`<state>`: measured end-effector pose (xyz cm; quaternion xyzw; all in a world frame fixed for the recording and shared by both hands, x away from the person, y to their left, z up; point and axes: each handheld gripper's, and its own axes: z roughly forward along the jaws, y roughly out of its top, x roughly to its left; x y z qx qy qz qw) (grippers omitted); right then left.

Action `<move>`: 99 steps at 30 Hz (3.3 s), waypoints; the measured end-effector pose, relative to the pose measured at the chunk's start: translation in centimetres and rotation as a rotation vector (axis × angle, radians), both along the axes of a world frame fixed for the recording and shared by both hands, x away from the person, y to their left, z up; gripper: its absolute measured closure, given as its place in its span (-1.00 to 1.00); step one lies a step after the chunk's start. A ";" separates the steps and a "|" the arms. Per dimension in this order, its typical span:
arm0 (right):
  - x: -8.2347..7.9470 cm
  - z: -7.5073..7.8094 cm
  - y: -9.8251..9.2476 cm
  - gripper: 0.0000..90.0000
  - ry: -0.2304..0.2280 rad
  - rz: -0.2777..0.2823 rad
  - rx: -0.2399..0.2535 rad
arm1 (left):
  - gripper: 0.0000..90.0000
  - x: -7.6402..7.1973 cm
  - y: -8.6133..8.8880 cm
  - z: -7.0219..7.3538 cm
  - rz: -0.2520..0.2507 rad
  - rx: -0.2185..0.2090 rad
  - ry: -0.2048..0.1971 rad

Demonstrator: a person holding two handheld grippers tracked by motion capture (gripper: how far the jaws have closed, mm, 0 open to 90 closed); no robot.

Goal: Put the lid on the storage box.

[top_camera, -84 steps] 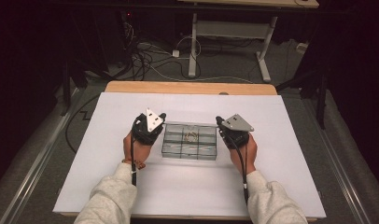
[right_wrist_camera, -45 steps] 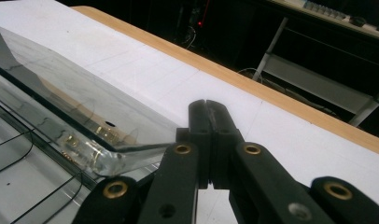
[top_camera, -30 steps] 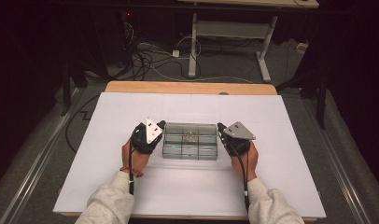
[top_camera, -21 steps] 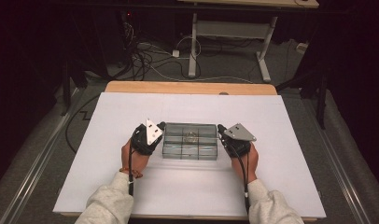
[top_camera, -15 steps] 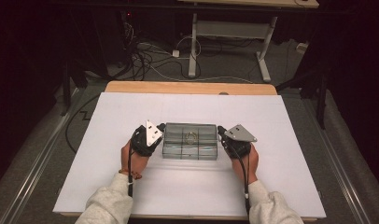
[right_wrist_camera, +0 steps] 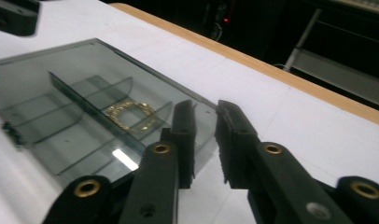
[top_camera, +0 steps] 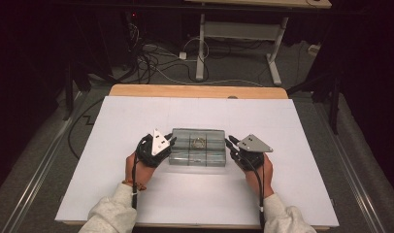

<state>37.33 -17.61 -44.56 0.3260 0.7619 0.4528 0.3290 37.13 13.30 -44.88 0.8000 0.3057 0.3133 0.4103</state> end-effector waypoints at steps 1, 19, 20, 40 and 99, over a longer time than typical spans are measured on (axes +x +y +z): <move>-0.1 0.1 0.0 0.64 -0.003 0.004 0.000 | 0.50 -0.1 0.0 0.1 -0.011 0.000 0.002; -0.1 0.8 -0.4 -0.54 0.005 0.027 0.083 | -0.53 -0.5 0.3 0.6 -0.053 -0.025 -0.004; -0.1 0.9 -0.4 -0.54 0.007 0.031 0.084 | -0.55 -0.5 0.3 0.6 -0.056 -0.027 -0.005; -1.6 2.3 -0.5 -0.60 0.011 0.060 0.052 | -0.55 -2.6 0.6 2.1 -0.122 -0.014 -0.029; -9.6 -1.8 -8.2 -0.61 -0.004 -0.035 -0.068 | -0.66 -9.6 7.6 -3.9 -0.122 0.118 0.082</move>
